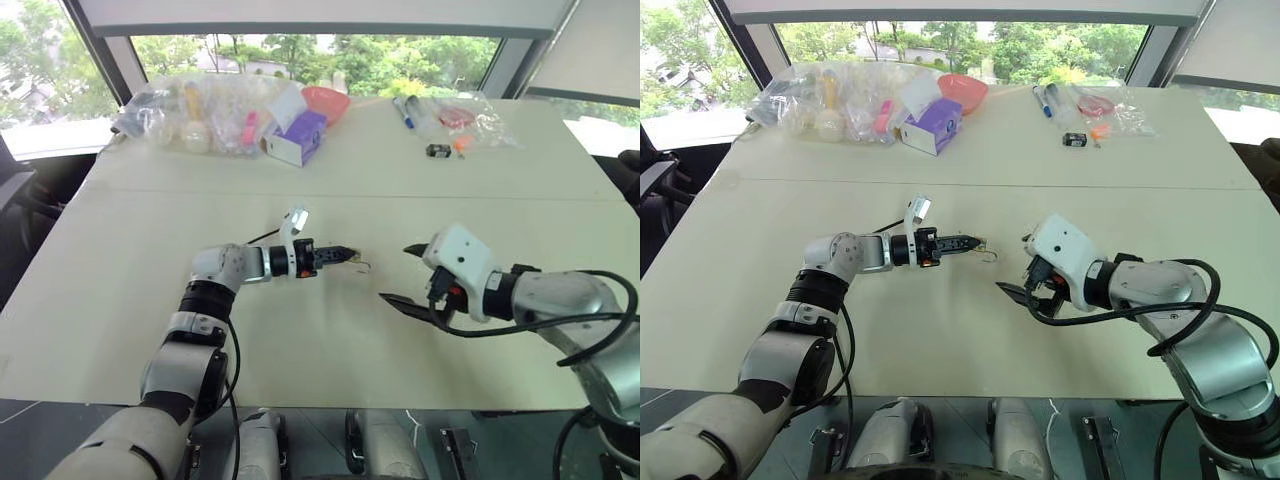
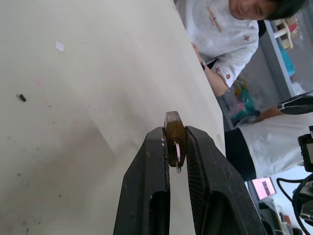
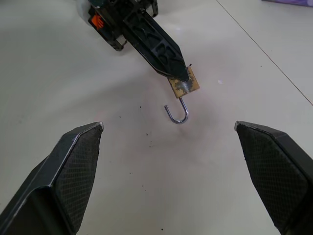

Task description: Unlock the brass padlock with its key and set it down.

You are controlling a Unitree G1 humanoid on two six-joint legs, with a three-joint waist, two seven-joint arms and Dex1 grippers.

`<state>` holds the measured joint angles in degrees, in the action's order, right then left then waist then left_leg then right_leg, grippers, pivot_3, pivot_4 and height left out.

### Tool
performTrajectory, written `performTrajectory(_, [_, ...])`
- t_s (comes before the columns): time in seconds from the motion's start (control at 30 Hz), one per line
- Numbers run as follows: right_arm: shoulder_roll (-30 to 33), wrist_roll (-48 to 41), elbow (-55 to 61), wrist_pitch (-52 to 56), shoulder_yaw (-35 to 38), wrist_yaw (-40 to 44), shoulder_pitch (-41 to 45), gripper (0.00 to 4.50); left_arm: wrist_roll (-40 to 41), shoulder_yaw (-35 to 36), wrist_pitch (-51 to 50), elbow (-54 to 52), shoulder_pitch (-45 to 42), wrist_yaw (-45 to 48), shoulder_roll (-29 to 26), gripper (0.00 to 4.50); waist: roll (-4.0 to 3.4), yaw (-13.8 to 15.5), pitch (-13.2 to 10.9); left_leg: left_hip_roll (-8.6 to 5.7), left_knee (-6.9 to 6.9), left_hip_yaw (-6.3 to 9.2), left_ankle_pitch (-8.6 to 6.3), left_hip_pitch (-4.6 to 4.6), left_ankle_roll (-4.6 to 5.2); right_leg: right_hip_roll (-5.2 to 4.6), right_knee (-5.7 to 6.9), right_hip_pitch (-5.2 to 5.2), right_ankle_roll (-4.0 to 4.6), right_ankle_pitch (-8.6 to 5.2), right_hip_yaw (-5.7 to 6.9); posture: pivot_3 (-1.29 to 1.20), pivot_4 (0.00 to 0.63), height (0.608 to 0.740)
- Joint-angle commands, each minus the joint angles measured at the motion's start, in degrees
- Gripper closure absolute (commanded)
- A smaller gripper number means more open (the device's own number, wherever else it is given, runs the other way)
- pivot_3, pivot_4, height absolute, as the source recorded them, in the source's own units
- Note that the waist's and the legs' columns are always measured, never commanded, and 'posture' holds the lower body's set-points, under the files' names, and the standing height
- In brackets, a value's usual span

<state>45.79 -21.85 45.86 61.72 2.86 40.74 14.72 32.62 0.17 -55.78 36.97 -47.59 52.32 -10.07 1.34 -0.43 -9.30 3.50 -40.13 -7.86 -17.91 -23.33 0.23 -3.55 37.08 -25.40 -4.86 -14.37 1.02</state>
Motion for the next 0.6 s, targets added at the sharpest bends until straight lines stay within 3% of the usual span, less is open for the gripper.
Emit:
performTrajectory(0.03, [0.4,-0.9,1.8,0.4,0.8,-1.7,-0.2,0.03,-2.5,-1.7,1.7,1.2,-0.6,1.2,0.1,4.5,0.0,0.1,0.0,-0.01,0.0,0.0,-0.01,-0.01,0.01,0.0,-0.01,0.0,0.0,0.0,0.0,0.0,0.15,0.734])
performTrajectory(0.27, [0.9,-1.5,0.8,-0.3,0.7,-2.9,-0.3,0.0,-7.3,-3.5,4.1,0.4,0.0,0.7,-2.6,1.11,0.01,-0.1,0.0,-0.01,-0.01,0.04,-0.02,0.03,0.03,-0.01,-0.01,0.05,0.0,0.0,0.03,0.0,0.15,0.734])
performTrajectory(0.43, [1.6,-1.0,0.2,-1.2,1.4,-3.3,-2.1,0.0,-13.1,-7.8,12.2,-15.4,6.0,1.1,-11.8,1.11,0.0,-0.9,0.1,0.06,0.05,0.05,-0.02,0.17,0.04,0.04,0.02,0.12,0.03,0.0,0.0,0.0,0.15,0.734])
performTrajectory(0.6, [-0.5,0.0,-2.0,-3.5,1.0,-5.8,-2.7,0.0,-10.6,-3.3,13.4,-29.3,11.3,-1.5,-16.1,1.11,-0.02,-0.7,0.1,0.14,0.1,0.14,0.03,0.18,-0.05,0.17,0.11,0.03,0.09,-0.03,-0.09,0.0,0.15,0.734])
